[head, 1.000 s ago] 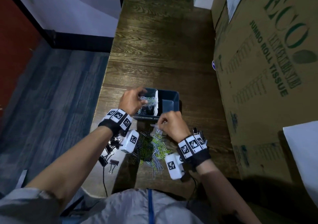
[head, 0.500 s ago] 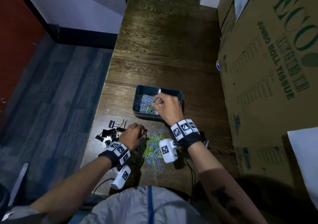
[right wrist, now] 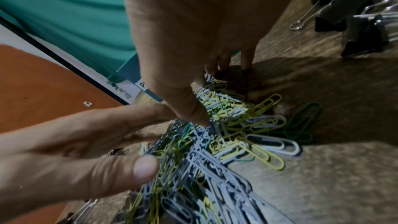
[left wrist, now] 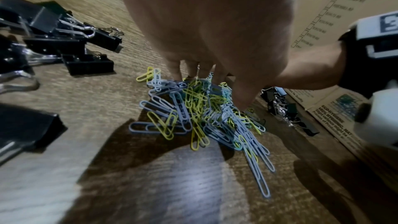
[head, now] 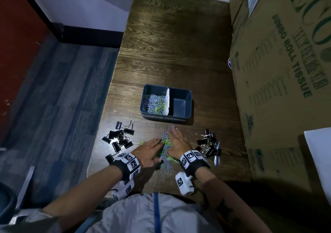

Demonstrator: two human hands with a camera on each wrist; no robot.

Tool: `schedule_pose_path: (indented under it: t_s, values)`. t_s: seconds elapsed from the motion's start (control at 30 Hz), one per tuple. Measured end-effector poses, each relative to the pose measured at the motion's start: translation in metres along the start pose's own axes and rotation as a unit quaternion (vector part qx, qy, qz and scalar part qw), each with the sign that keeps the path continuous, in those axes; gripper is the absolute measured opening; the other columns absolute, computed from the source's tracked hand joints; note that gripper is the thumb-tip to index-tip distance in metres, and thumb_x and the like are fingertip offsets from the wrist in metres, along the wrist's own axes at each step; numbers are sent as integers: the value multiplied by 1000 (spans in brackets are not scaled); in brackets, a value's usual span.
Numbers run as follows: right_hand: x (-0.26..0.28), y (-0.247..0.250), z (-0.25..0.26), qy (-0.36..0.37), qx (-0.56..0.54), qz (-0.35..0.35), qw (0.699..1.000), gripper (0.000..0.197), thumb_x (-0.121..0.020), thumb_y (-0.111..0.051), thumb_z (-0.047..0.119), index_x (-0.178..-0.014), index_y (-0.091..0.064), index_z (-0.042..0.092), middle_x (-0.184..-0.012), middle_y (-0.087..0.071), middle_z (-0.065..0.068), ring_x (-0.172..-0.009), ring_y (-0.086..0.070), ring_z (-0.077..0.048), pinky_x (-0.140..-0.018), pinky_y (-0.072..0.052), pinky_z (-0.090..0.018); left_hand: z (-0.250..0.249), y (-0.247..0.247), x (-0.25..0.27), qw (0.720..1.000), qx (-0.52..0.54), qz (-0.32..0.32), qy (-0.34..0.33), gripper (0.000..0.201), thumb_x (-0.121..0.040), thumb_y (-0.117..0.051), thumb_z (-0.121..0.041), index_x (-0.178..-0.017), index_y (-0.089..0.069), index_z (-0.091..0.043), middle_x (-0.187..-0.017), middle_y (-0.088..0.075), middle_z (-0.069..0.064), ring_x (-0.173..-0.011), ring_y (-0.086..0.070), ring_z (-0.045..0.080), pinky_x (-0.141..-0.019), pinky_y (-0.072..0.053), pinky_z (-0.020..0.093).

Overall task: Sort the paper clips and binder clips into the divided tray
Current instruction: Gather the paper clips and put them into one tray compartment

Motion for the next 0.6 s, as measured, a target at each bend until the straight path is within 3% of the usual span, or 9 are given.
schedule_pose_path:
  t_s: [0.1, 0.2, 0.37, 0.43, 0.6]
  values:
    - [3, -9, 2, 60, 14, 24, 998, 96, -84, -67, 21, -158, -5, 25, -166, 6, 4, -153, 2, -17, -120, -7, -42, 3, -2, 7, 997, -4, -75, 0, 73, -92, -42, -57, -150, -21, -19, -160, -10, 6, -146, -12, 25, -114, -25, 53]
    - [11, -18, 0, 98, -7, 34, 995, 88, -86, -67, 18, -158, -16, 24, -166, -8, 1, -152, -7, -17, -122, -3, -40, 15, -6, 14, 989, -17, -142, 27, 65, -89, -47, -54, -143, -33, -20, -149, -32, 6, -132, -32, 22, -104, -42, 45]
    - [28, -15, -12, 48, -21, -57, 997, 84, -85, -73, 34, -152, -23, 35, -156, -23, 2, -143, -25, -26, -114, -31, -51, 17, -6, 22, 986, 3, -119, 120, 84, -79, -61, -63, -143, -25, -23, -139, -34, 5, -124, -37, 22, -97, -48, 40]
    - [32, -17, -13, 37, 2, -67, 997, 83, -84, -74, 35, -151, -26, 35, -148, -28, -1, -137, -31, -25, -108, -40, -51, 13, -5, 19, 985, 15, -105, 133, 84, -79, -69, -51, -144, -25, -22, -137, -33, 7, -122, -37, 24, -93, -51, 40]
    - [34, -20, 2, 30, 12, -96, 995, 62, -88, -69, 17, -142, -39, 25, -144, -33, -4, -133, -35, -27, -107, -41, -47, 10, -4, 5, 986, 21, -123, 112, 63, -82, -69, -12, -137, -39, -16, -128, -40, 9, -116, -44, 28, -85, -52, 38]
Point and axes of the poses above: each hand's wrist, its own x-axis away from the middle knuckle, its own y-axis out of the back of the hand, z = x × y, the point moved 3 cm from there along -x, towards the middle knuckle
